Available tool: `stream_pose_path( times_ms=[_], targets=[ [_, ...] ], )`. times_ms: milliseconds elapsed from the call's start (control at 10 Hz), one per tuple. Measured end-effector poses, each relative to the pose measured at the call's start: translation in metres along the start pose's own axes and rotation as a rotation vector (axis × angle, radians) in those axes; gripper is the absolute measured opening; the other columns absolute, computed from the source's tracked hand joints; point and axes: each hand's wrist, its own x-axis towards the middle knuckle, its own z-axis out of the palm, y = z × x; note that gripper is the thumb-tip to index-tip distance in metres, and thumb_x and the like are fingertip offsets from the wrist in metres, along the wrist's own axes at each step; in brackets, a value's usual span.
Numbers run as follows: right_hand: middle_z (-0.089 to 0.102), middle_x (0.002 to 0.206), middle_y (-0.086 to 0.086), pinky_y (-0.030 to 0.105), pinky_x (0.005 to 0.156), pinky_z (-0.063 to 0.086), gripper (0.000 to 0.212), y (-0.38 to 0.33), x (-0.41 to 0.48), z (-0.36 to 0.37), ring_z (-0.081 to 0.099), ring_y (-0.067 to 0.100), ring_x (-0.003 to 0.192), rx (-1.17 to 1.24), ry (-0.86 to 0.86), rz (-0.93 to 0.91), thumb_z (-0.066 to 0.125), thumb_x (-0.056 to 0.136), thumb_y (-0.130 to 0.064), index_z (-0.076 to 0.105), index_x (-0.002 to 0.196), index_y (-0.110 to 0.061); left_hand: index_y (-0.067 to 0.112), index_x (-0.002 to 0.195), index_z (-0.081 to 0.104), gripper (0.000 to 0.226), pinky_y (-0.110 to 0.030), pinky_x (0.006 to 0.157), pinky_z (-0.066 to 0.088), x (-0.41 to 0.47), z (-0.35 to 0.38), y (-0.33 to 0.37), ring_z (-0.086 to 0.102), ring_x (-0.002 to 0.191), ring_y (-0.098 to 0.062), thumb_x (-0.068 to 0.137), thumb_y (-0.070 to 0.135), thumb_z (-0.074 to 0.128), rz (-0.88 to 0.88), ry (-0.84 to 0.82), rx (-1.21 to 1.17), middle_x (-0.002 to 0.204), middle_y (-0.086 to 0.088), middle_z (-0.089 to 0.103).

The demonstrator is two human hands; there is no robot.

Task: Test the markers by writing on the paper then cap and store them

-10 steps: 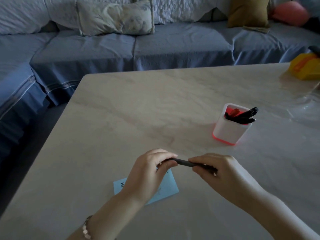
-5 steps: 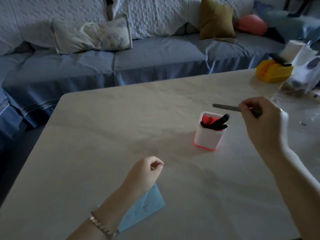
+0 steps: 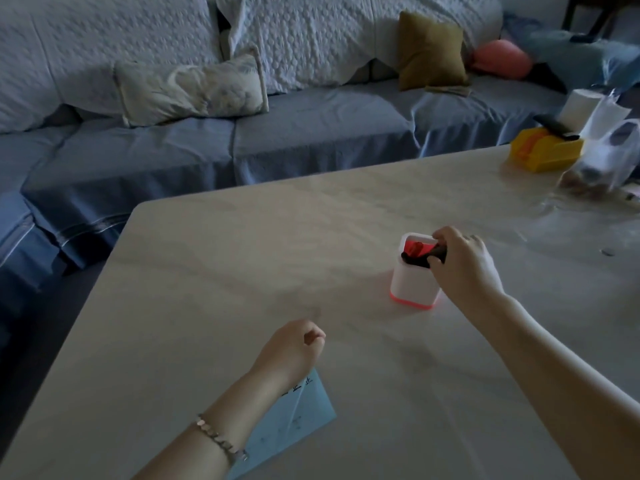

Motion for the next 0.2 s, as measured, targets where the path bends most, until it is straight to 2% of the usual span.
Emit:
stream_pose_path(
  times_ms=[100,200],
  targets=[
    [0.057,0.114,0.011,0.035,0.079,0.041,0.028,0.0,-0.011,-0.006,0.048,0.03,0.109,-0.07,0.017,-0.064,0.054,0.084,-0.011,0.056,0.112,-0.009,0.02,0.076,0.057,0.018,-0.029,0.068,0.038,0.006,-0.004,0.017,0.053,0.077,-0.027,0.086,0.015,0.043,0.015,-0.038,0.087,0.078,-0.006,0.056],
    [0.061,0.097,0.011,0.03,0.062,0.042,0.019,-0.008,-0.009,-0.018,0.054,0.029,0.08,-0.217,-0.121,-0.047,0.054,0.083,-0.02,0.058,0.098,-0.009,0.017,0.091,0.063,0.015,-0.028,0.076,0.043,0.016,-0.024,0.044,0.06,0.094,-0.025,0.086,0.021,0.049,0.006,-0.052,0.185,0.099,-0.012,0.065]
  ],
)
